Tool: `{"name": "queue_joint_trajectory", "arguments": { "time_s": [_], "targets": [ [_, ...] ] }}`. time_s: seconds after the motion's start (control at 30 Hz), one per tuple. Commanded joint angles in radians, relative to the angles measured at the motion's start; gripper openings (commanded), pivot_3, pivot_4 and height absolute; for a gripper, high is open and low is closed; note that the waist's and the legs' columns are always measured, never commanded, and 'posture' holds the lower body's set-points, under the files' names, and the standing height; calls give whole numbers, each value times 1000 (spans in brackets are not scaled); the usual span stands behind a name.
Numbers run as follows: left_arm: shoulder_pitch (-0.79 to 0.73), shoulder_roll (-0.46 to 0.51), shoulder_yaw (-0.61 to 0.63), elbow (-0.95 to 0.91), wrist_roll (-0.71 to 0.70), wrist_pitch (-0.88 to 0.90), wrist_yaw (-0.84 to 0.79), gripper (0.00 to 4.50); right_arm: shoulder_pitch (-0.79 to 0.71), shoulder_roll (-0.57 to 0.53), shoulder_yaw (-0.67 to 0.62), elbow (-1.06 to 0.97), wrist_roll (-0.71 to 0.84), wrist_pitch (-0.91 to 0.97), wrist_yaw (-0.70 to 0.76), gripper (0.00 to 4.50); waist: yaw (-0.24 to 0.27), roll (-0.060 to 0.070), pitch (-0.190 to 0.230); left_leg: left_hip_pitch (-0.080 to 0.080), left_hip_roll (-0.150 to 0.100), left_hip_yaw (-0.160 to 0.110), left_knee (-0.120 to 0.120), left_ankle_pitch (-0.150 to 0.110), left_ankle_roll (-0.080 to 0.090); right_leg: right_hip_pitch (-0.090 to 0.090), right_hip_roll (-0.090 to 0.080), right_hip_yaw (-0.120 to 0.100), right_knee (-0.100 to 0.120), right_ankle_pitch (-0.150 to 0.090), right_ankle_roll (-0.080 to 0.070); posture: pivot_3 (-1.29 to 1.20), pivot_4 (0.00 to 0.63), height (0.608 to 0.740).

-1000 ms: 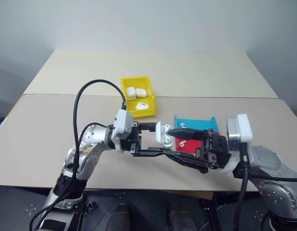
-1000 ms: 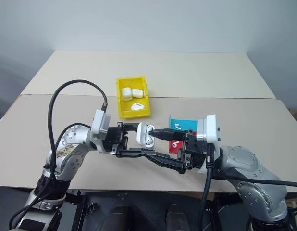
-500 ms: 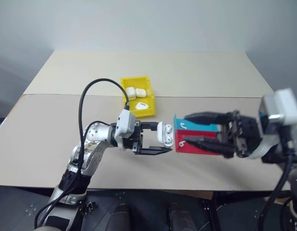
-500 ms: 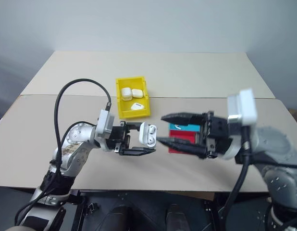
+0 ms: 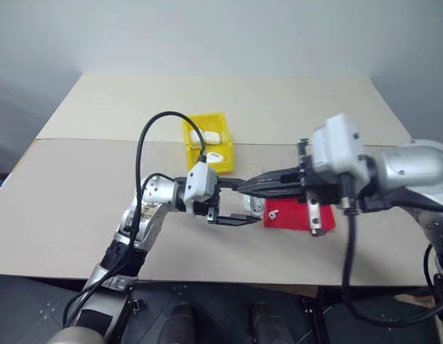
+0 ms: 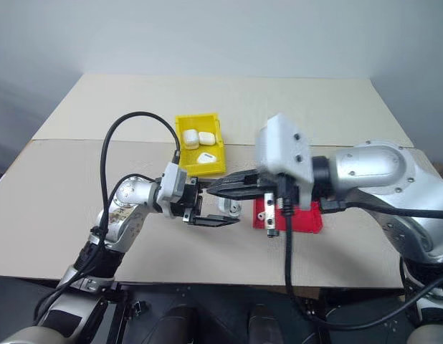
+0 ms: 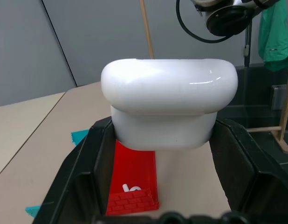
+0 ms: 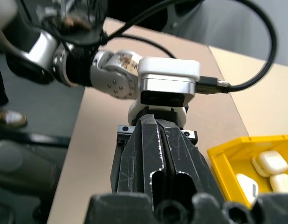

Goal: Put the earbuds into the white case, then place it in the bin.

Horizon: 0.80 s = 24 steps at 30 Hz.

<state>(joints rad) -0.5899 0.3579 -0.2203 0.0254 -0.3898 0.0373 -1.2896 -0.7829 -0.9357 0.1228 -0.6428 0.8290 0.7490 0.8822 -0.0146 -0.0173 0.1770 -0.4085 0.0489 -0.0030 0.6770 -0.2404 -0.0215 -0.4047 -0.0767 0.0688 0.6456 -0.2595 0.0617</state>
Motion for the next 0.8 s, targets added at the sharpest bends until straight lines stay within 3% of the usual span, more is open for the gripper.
{"name": "queue_joint_trajectory", "arguments": {
  "time_s": [0.03,0.4,0.8],
  "targets": [
    [-36,-10,-9,7,12,-44,-15,2744,-54,6,53,-6,-72,39,-4,90,0,0,0,0,0,0,0,0,0,0,0,0,0,0,0,0,150,740],
    [-43,-36,-8,9,21,-58,-12,2744,-53,-15,136,-10,-243,10,97,90,1,0,0,-1,0,0,0,0,0,0,0,0,0,0,0,0,150,740],
    [-44,-28,7,24,4,-63,-22,2744,14,-61,57,-2,-284,-16,152,90,1,0,0,-1,0,0,0,0,0,-1,0,0,0,0,0,0,150,740]
  ]
}}
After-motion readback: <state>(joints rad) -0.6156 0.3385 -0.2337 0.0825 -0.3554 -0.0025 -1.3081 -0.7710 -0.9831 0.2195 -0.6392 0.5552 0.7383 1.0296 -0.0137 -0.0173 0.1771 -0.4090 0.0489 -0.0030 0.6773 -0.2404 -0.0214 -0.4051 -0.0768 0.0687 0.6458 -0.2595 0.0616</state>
